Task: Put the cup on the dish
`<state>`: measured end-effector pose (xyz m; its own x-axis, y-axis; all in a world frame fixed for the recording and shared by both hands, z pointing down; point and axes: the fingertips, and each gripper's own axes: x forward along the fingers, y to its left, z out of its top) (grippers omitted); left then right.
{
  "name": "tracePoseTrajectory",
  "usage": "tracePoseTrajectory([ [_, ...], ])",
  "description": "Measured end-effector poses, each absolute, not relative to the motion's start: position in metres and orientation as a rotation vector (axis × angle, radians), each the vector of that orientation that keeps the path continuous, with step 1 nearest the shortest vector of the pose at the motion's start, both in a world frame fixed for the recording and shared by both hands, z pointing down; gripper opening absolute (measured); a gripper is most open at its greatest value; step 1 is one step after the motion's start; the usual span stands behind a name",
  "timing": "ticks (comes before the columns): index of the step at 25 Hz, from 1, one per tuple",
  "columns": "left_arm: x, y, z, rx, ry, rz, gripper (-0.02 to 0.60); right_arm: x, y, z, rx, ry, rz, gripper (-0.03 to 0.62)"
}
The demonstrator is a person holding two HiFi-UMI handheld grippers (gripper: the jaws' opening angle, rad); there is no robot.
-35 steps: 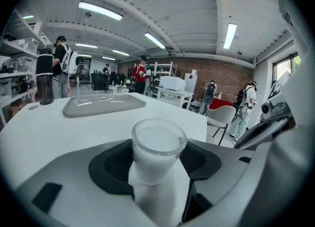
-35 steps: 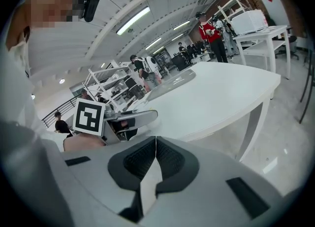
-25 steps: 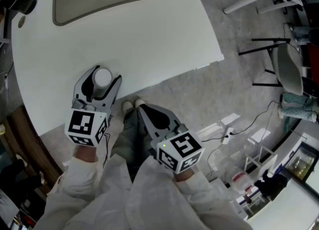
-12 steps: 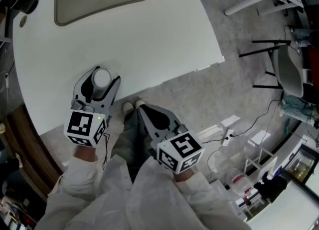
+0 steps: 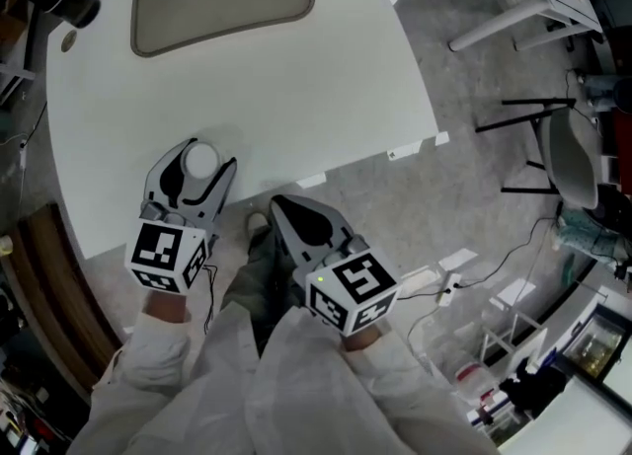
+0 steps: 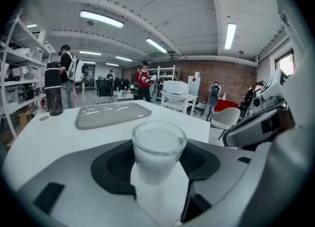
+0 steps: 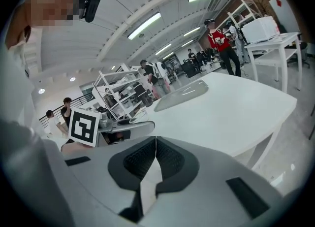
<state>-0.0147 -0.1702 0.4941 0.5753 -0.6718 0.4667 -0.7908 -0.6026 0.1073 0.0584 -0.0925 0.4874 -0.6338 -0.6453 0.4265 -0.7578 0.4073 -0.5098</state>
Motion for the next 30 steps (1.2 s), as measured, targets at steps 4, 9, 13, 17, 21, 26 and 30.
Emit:
tracePoseTrajectory([
  [4,-0.016,-0.172,0.468,2.514,-1.234,0.520,0.272,0.057,-0.110,0.458,1.240,-2.559,0.939,0.014],
  [9,-0.011,-0.170,0.438,2.534,-1.274,0.500,0.272,0.065,-0.124,0.430,1.243,-2.594,0.846,0.014],
  [13,-0.009,-0.167,0.418,2.547,-1.300,0.470,0.272,0.066,-0.134,0.406,1.249,-2.641,0.757,0.012],
  [17,-0.008,-0.164,0.401,2.568,-1.311,0.449,0.272,0.059,-0.146,0.385,1.241,-2.675,0.680,0.014],
  [21,-0.006,-0.165,0.390,2.584,-1.307,0.438,0.272,0.057,-0.159,0.369,1.250,-2.698,0.615,0.014],
  [26,-0.012,-0.178,0.375,2.592,-1.294,0.408,0.272,0.054,-0.183,0.357,1.262,-2.718,0.565,0.014],
  [30,-0.021,-0.196,0.366,2.609,-1.261,0.424,0.272,0.044,-0.203,0.350,1.263,-2.728,0.550,0.014],
])
